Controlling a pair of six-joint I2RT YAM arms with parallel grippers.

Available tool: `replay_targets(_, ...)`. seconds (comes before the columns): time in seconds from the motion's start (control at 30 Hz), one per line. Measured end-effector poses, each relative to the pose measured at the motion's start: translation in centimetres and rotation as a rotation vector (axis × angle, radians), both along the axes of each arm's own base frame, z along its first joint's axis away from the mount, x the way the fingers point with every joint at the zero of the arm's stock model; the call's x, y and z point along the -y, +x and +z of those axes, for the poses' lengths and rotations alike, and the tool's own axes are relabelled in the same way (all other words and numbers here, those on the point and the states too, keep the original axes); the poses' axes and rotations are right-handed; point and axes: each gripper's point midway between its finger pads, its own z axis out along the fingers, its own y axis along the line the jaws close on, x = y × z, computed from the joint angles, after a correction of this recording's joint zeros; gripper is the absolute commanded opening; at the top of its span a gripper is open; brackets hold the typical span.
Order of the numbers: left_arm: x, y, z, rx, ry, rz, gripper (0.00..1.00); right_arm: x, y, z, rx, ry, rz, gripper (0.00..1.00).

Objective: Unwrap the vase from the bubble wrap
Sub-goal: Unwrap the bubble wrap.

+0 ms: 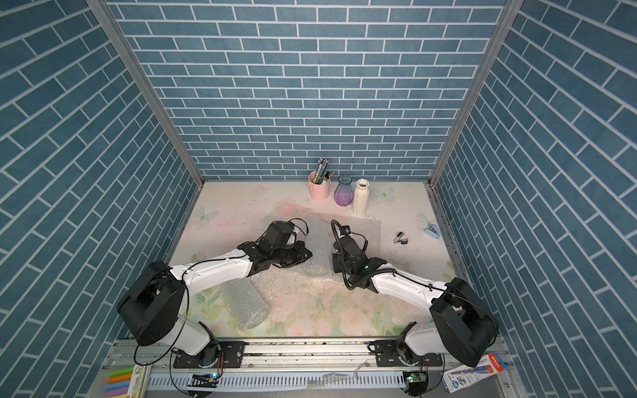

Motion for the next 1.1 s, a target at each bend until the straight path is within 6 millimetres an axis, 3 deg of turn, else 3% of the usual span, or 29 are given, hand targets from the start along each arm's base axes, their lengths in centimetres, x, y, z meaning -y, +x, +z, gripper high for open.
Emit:
replay_targets(0.43,-3.1,-1.3,-0.9,-0.013,0.151,0.004,0.09,3.1,0.8,-2.1,-0.053,-0.01,-0.108,0.0)
replay_targets(0.7,-4.0,-1.4,-0.8,-0.012,0.173,0.003,0.09,2.9,0.7,-1.5,-0.051,0.016,-0.103,0.0)
replay_targets(0.93,-3.2,-0.6,1.1,0.023,0.155,-0.016,0.13,2.0,0.3,2.3,0.009,0.128,-0.059,0.23)
replay_targets(1.1,-1.7,0.9,4.5,0.104,0.135,-0.046,0.31,1.0,-0.1,2.8,-0.013,0.181,-0.026,0.32)
